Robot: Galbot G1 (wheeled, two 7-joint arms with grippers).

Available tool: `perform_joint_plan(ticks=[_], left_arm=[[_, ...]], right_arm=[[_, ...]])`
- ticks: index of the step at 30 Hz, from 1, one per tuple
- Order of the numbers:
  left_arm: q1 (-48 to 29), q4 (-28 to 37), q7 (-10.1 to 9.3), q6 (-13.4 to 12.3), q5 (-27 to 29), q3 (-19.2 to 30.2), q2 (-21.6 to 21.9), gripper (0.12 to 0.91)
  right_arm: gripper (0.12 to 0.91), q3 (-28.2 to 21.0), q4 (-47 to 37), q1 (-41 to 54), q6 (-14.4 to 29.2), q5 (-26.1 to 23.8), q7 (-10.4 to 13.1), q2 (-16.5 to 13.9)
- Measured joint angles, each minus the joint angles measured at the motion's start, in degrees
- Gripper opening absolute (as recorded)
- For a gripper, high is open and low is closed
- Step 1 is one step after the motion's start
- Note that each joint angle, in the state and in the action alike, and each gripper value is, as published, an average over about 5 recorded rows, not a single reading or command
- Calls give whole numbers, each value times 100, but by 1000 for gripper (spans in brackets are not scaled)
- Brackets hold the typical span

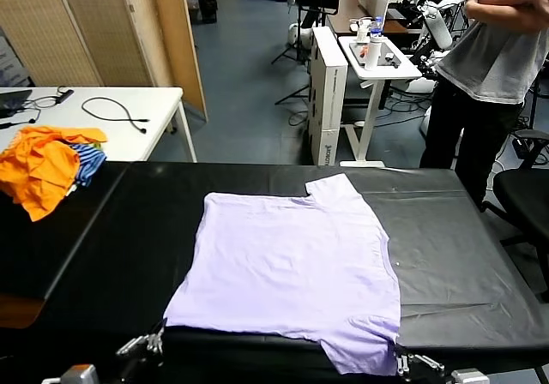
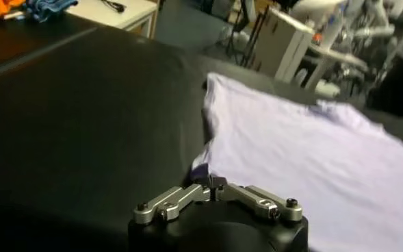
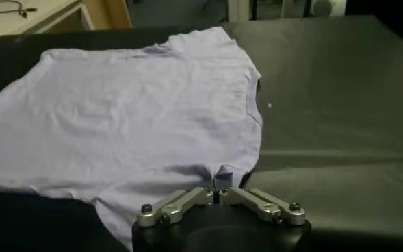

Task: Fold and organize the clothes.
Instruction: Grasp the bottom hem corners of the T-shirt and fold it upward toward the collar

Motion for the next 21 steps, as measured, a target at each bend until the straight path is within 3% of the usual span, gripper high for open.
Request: perform_joint_plan(ticks=[21], left_arm=[[-1926, 1007, 20, -20, -185, 436, 470, 146]], right_arm=[[139, -757, -1444, 1716, 83, -231, 6, -171]])
